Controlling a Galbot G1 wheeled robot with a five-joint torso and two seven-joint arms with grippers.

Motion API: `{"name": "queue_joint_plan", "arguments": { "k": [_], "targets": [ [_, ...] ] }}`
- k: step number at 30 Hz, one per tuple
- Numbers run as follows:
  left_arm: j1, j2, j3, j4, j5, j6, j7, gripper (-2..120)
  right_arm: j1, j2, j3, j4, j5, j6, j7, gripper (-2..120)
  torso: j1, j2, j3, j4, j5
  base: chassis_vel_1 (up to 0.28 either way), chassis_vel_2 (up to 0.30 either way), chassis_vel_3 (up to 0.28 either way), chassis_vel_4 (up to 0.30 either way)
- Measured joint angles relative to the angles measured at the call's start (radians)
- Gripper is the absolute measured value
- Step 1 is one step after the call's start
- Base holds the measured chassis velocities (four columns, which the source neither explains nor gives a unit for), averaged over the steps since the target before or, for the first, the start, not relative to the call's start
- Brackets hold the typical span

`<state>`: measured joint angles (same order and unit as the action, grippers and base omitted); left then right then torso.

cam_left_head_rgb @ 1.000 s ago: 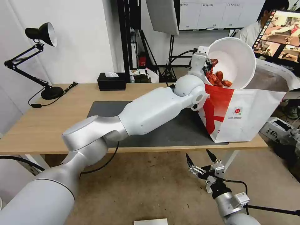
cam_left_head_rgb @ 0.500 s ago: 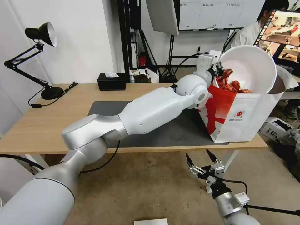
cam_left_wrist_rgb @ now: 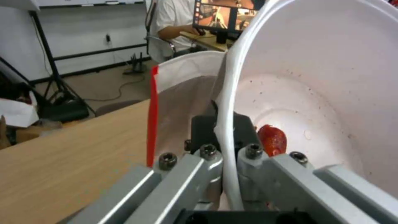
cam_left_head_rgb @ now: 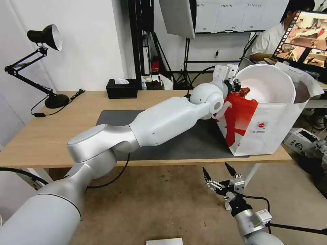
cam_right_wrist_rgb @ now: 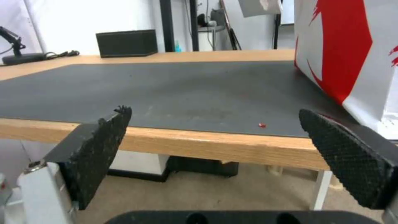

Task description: Pick up the trash from the table and place it into the takeout bag.

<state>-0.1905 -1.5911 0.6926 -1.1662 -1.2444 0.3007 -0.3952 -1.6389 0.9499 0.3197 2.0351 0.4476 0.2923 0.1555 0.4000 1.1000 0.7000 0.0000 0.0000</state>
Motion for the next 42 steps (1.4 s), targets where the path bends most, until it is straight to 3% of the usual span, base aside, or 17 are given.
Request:
{"name": "queue_joint_plan", "arguments": {
  "k": [5,8,18,24,26,28,32,33,37,38,41,42],
  "targets": [
    [0.003,0.000,0.002,0.001,0.000,0.008,0.000,2,0.000,0.000,0.000,0.000,0.000,0.000,0.000,100,0.000,0.000,0.000,0.0000,0.0000,0.000,0.000,0.000,0.000],
    [0.004,-0.001,0.003,0.003,-0.002,0.009,-0.001,19,0.000,0.000,0.000,0.000,0.000,0.000,0.000,100,0.000,0.000,0.000,0.0000,0.0000,0.000,0.000,0.000,0.000],
    [0.005,0.000,-0.011,-0.015,-0.050,0.024,-0.019,50,0.000,0.000,0.000,0.000,0.000,0.000,0.000,100,0.000,0.000,0.000,-0.0001,0.0000,0.000,0.000,0.000,0.000],
    [0.008,0.038,-0.044,-0.083,-0.058,0.001,-0.057,75,0.000,0.000,0.000,0.000,0.000,0.000,0.000,100,0.000,0.000,0.000,0.0000,0.0000,0.000,0.000,0.000,0.000],
    [0.008,0.045,-0.051,-0.093,-0.057,-0.007,-0.066,79,0.000,0.000,0.000,0.000,0.000,0.000,0.000,100,0.000,0.000,0.000,0.0000,0.0000,0.000,0.000,0.000,0.000],
    [0.008,0.076,-0.074,-0.123,-0.055,-0.028,-0.091,91,0.000,0.000,0.000,0.000,0.000,0.000,0.000,100,0.000,0.000,0.000,-0.0001,-0.0001,0.000,0.000,0.000,0.000],
    [0.008,0.151,-0.089,-0.182,-0.042,-0.049,-0.106,99,0.000,0.000,0.000,0.000,0.000,0.000,0.000,100,0.000,0.000,0.000,0.0000,-0.0001,0.000,0.000,0.000,0.000],
    [0.008,0.151,-0.089,-0.182,-0.042,-0.049,-0.106,99,0.000,0.000,0.000,0.000,0.000,0.000,0.000,100,0.000,0.000,0.000,0.0000,-0.0001,0.000,0.000,0.000,0.000],
    [0.058,0.292,-0.106,-0.334,-0.016,-0.082,-0.169,100,0.000,0.000,0.000,0.000,0.000,0.000,0.000,100,0.000,0.000,0.000,0.0001,-0.0004,0.000,0.000,0.000,0.000],
    [0.058,0.292,-0.106,-0.334,-0.016,-0.082,-0.169,100,0.000,0.000,0.000,0.000,0.000,0.000,0.000,100,0.000,0.000,0.000,0.0001,-0.0004,0.000,0.000,0.000,0.000],
    [0.134,0.405,-0.138,-0.453,0.021,-0.090,-0.211,100,0.000,0.000,0.000,0.000,0.000,0.000,0.000,100,0.000,0.000,0.000,0.0003,-0.0006,0.000,0.000,0.000,0.000],
    [0.134,0.405,-0.138,-0.453,0.021,-0.090,-0.211,100,0.000,0.000,0.000,0.000,0.000,0.000,0.000,100,0.000,0.000,0.000,0.0003,-0.0006,0.000,0.000,0.000,0.000]
  ]
}}
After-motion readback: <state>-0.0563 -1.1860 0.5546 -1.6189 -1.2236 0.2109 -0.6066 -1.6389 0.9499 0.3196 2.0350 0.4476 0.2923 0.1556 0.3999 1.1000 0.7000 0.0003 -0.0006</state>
